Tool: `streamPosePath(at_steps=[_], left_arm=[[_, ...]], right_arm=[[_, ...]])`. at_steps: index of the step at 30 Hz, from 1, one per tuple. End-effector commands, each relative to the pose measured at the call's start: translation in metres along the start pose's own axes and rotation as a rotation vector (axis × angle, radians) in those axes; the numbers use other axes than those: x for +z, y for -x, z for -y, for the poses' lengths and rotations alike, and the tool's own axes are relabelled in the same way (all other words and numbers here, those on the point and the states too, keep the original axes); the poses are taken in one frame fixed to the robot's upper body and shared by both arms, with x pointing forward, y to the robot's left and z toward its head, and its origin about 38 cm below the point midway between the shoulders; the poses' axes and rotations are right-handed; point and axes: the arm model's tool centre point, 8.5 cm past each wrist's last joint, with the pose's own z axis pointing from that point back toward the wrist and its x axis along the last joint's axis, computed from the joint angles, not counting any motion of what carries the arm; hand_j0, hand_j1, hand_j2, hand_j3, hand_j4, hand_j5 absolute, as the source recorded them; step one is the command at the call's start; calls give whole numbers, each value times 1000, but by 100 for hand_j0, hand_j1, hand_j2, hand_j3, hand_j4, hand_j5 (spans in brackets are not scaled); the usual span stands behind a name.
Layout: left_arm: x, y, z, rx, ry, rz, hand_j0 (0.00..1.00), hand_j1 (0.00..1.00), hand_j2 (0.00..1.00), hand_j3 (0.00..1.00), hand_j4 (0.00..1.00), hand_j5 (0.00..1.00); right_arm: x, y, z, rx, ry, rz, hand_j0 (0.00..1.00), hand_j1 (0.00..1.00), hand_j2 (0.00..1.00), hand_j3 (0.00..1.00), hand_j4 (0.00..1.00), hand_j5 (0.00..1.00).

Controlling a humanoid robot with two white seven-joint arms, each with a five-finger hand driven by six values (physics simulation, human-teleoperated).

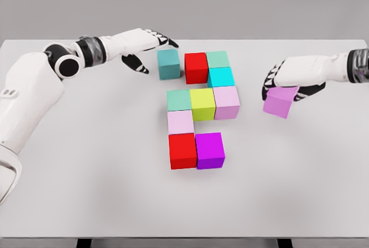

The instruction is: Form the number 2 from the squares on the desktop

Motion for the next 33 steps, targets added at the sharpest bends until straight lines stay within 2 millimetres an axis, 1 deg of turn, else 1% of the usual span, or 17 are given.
streamPosePath(at_steps=[1, 2, 3, 4, 5, 6, 7, 9, 10, 11, 13, 14, 16, 23, 27, 29, 33], left_arm=[[1, 1, -3, 6, -11, -1, 93, 93, 93, 93, 93, 93], [2, 2, -5, 5, -14, -4, 93, 93, 93, 93, 93, 93], [4, 5, -7, 11, -25, -12, 98, 98, 98, 98, 98, 98], [10, 10, -10, 22, -40, -27, 93, 93, 93, 93, 93, 93], [11, 13, -11, 30, -50, -32, 82, 82, 82, 82, 82, 82], [13, 16, -10, 38, -50, -42, 64, 64, 64, 64, 64, 64], [15, 23, -5, 66, -50, -63, 55, 55, 55, 55, 55, 55], [19, 33, -3, 86, -42, -93, 48, 48, 48, 48, 48, 48], [18, 35, 1, 100, -32, -102, 38, 38, 38, 38, 38, 38], [18, 37, 6, 112, -25, -109, 38, 38, 38, 38, 38, 38], [20, 39, 7, 114, -21, -117, 38, 38, 38, 38, 38, 38], [21, 43, 13, 131, -11, -130, 38, 38, 38, 38, 38, 38], [21, 46, 18, 142, -1, -140, 38, 38, 38, 38, 38, 38], [8, 34, 22, 143, 11, -113, 39, 39, 39, 39, 39, 39], [7, 37, 28, 159, 20, -129, 39, 39, 39, 39, 39, 39], [8, 37, 31, 165, 25, -135, 39, 39, 39, 39, 39, 39], [7, 37, 32, 168, 24, -135, 39, 39, 39, 39, 39, 39]], right_arm=[[-2, -5, -1, 4, -4, 15, 64, 64, 64, 64, 64, 64], [-3, -7, -1, 8, -6, 20, 64, 64, 64, 64, 64, 64], [-4, -9, 0, 12, -7, 27, 64, 64, 64, 64, 64, 64], [-5, -12, 1, 17, -6, 35, 64, 64, 64, 64, 64, 64], [-6, -14, 1, 21, -5, 39, 64, 64, 64, 64, 64, 64], [-6, -14, 2, 22, -4, 40, 64, 64, 64, 64, 64, 64], [-6, -14, 1, 22, -6, 41, 64, 64, 64, 64, 64, 64], [-5, -18, -1, 29, -14, 47, 64, 64, 64, 64, 64, 64], [-5, -21, 0, 36, -13, 55, 64, 64, 64, 64, 64, 64], [-6, -23, 0, 39, -17, 60, 64, 64, 64, 64, 64, 64], [-5, -22, -4, 35, -26, 58, 64, 64, 64, 64, 64, 64], [-4, -22, -4, 34, -27, 56, 64, 64, 64, 64, 64, 64], [-4, -24, -3, 40, -24, 60, 64, 64, 64, 64, 64, 64], [-7, -45, 5, 87, -15, 113, 64, 64, 64, 64, 64, 64], [-2, -47, 2, 91, -21, 111, 64, 64, 64, 64, 64, 64], [-4, -54, 4, 105, -21, 130, 64, 64, 64, 64, 64, 64], [-5, -55, 1, 101, -28, 135, 64, 64, 64, 64, 64, 64]])
